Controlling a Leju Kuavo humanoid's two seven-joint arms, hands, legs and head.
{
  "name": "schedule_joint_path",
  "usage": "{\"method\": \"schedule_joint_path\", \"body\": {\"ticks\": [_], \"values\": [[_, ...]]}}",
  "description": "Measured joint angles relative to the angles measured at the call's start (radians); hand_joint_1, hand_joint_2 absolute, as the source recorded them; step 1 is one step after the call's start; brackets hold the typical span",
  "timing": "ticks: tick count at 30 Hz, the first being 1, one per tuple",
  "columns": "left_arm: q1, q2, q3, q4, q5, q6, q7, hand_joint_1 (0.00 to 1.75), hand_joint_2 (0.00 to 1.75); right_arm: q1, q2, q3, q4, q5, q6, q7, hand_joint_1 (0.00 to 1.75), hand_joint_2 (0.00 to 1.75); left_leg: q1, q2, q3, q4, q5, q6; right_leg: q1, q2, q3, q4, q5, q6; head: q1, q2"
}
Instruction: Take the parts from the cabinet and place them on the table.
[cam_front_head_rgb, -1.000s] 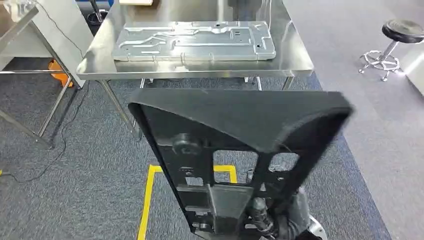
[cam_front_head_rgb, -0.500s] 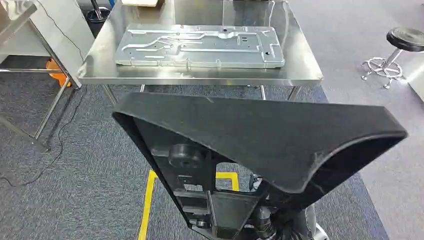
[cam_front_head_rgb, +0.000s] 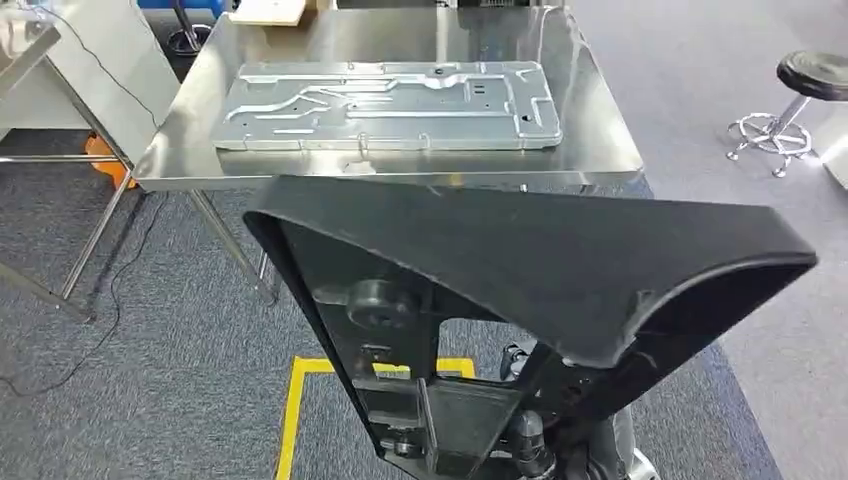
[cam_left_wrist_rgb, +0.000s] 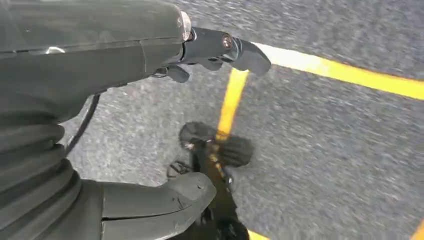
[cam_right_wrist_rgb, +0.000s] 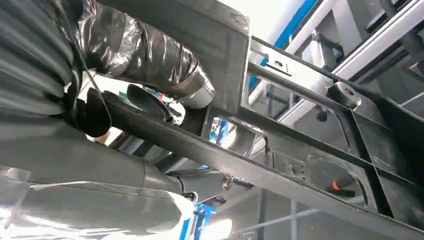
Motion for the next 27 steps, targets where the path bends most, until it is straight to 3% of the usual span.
{"method": "schedule_joint_path", "body": {"ticks": [1, 2, 4, 6, 7, 9, 10, 11, 12, 14, 15, 17, 19, 20, 21, 22, 24, 25, 26, 27], "values": [[-0.002, 0.000, 0.000, 0.000, 0.000, 0.000, -0.001, 0.00, 1.75, -0.001, -0.002, 0.000, 0.001, -0.003, 0.002, 0.001, 1.75, 1.75, -0.007, -0.001, 0.013, -0.022, -0.011, 0.001, 0.007, 0.003, -0.001, 0.007, -0.008, 0.009, 0.000, 0.000], [-0.003, 0.000, 0.000, 0.000, 0.000, 0.000, 0.000, 0.00, 1.75, 0.000, -0.002, -0.001, 0.001, -0.005, 0.007, 0.003, 1.75, 1.75, -0.006, -0.001, 0.012, -0.023, -0.022, 0.014, 0.007, 0.003, -0.003, 0.002, -0.008, 0.014, -0.001, 0.000], [-0.001, 0.000, 0.000, 0.000, 0.000, 0.000, -0.002, 0.00, 1.75, -0.001, -0.005, -0.004, 0.001, -0.008, 0.018, 0.006, 1.75, 1.75, -0.010, -0.002, 0.012, -0.028, -0.027, 0.022, 0.006, 0.002, 0.002, -0.008, -0.009, 0.020, 0.000, 0.000], [-0.002, 0.000, 0.000, 0.000, -0.002, -0.002, -0.004, 0.00, 1.75, -0.001, -0.006, -0.008, 0.001, -0.010, 0.021, 0.008, 1.75, 1.75, -0.002, -0.003, 0.026, -0.042, -0.027, 0.038, 0.003, 0.000, 0.004, 0.016, -0.026, 0.033, 0.000, 0.000], [-0.003, 0.000, 0.000, 0.000, -0.003, -0.003, -0.005, 0.00, 1.75, -0.003, -0.007, -0.011, 0.001, -0.010, 0.023, 0.008, 1.75, 1.75, -0.002, -0.002, 0.031, -0.043, -0.032, 0.045, 0.003, 0.000, -0.029, 0.076, -0.054, 0.036, 0.000, 0.000], [-0.004, 0.000, 0.000, 0.000, -0.006, -0.005, -0.007, 0.00, 1.75, -0.001, -0.009, -0.017, 0.002, -0.010, 0.033, 0.009, 1.75, 1.75, -0.004, -0.001, 0.038, -0.043, -0.041, 0.051, 0.001, 0.000, -0.135, 0.250, -0.119, 0.041, 0.000, 0.000], [-0.004, 0.000, 0.000, 0.000, -0.008, -0.005, -0.009, 0.00, 1.75, -0.001, -0.009, -0.019, 0.003, -0.010, 0.034, 0.009, 1.75, 1.75, -0.005, -0.001, 0.042, -0.042, -0.046, 0.052, 0.000, 0.000, -0.181, 0.315, -0.129, 0.042, 0.000, 0.000], [-0.004, 0.000, 0.000, 0.000, -0.008, -0.005, -0.010, 0.00, 1.75, -0.001, -0.010, -0.019, 0.005, -0.010, 0.035, 0.009, 1.75, 1.75, -0.007, -0.002, 0.050, -0.042, -0.052, 0.052, 0.000, 0.000, -0.209, 0.337, -0.112, 0.041, 0.000, 0.000], [-0.003, 0.000, 0.000, 0.000, -0.008, -0.005, -0.012, 0.00, 1.75, -0.001, -0.011, -0.021, 0.007, -0.010, 0.035, 0.010, 1.75, 1.75, -0.008, -0.004, 0.061, -0.042, -0.060, 0.051, 0.001, 0.000, -0.211, 0.307, -0.069, 0.037, 0.000, 0.000], [-0.004, 0.000, 0.000, 0.000, -0.008, -0.006, -0.015, 0.00, 1.75, -0.001, -0.011, -0.024, 0.007, -0.010, 0.034, 0.010, 1.75, 1.75, -0.012, -0.007, 0.089, -0.043, -0.076, 0.048, 0.006, 0.000, -0.157, 0.140, 0.058, 0.021, 0.000, 0.000], [-0.004, 0.000, 0.000, 0.000, -0.008, -0.006, -0.016, 0.00, 1.75, -0.001, -0.011, -0.025, 0.007, -0.010, 0.034, 0.010, 1.75, 1.75, -0.011, -0.008, 0.098, -0.046, -0.084, 0.046, 0.012, 0.000, -0.133, 0.060, 0.099, 0.009, 0.000, 0.000], [-0.006, -0.005, 0.000, 0.001, -0.008, -0.008, -0.016, 0.00, 1.75, -0.003, -0.013, -0.026, 0.008, -0.010, 0.034, 0.011, 1.75, 1.75, -0.010, -0.009, 0.100, -0.048, -0.091, 0.035, 0.022, -0.001, -0.114, 0.038, 0.080, -0.006, 0.001, 0.000], [-0.007, -0.005, 0.000, 0.001, -0.008, -0.008, -0.016, 0.00, 1.75, -0.001, -0.013, -0.027, 0.008, -0.010, 0.034, 0.012, 1.75, 1.75, -0.007, -0.004, 0.102, -0.060, -0.092, 0.024, 0.025, 0.003, -0.115, 0.031, 0.071, -0.010, 0.001, 0.000], [-0.010, -0.005, 0.000, 0.001, -0.008, -0.007, -0.016, 0.00, 1.75, -0.001, -0.013, -0.028, 0.008, -0.010, 0.034, 0.012, 1.75, 1.75, -0.014, -0.003, 0.115, -0.066, -0.095, 0.017, 0.018, 0.004, -0.103, 0.012, 0.072, -0.011, 0.000, 0.000], [-0.010, 0.000, 0.000, 0.000, -0.008, -0.007, -0.016, 0.00, 1.75, 0.000, -0.013, -0.028, 0.007, -0.010, 0.034, 0.013, 1.75, 1.75, -0.010, 0.000, 0.118, -0.058, -0.104, 0.015, 0.010, 0.000, -0.083, -0.005, 0.076, -0.011, 0.000, 0.000], [-0.010, -0.003, 0.000, 0.000, -0.009, -0.009, -0.017, 0.00, 1.75, -0.001, -0.013, -0.028, 0.007, -0.010, 0.035, 0.012, 1.75, 1.75, -0.010, -0.001, 0.101, -0.018, -0.120, 0.010, 0.007, -0.001, -0.071, -0.016, 0.074, -0.016, -0.001, 0.000], [-0.012, -0.002, 0.000, 0.000, -0.008, -0.008, -0.017, 0.00, 1.75, -0.002, -0.013, -0.028, 0.007, -0.010, 0.035, 0.012, 1.75, 1.75, -0.006, -0.001, 0.004, 0.146, -0.183, 0.002, 0.007, -0.003, -0.060, -0.018, 0.066, -0.020, -0.001, 0.000], [-0.009, -0.002, 0.000, 0.000, -0.008, -0.008, -0.017, 0.00, 1.75, -0.001, -0.013, -0.028, 0.008, -0.010, 0.036, 0.012, 1.75, 1.75, -0.005, -0.001, -0.044, 0.218, -0.200, -0.002, 0.007, -0.003, -0.055, -0.018, 0.058, -0.020, -0.001, 0.000], [-0.005, -0.001, 0.000, 0.000, -0.008, -0.008, -0.016, 0.00, 1.75, -0.001, -0.013, -0.028, 0.009, -0.010, 0.036, 0.013, 1.75, 1.75, -0.005, -0.001, -0.076, 0.254, -0.194, -0.005, 0.007, -0.002, -0.048, -0.016, 0.051, -0.020, -0.001, 0.000], [-0.003, -0.001, 0.000, 0.000, -0.009, -0.008, -0.016, 0.00, 1.75, 0.001, -0.013, -0.028, 0.009, -0.010, 0.035, 0.013, 1.75, 1.75, -0.004, -0.001, -0.083, 0.238, -0.161, -0.006, 0.007, -0.001, -0.039, -0.013, 0.043, -0.019, -0.001, 0.000]]}}
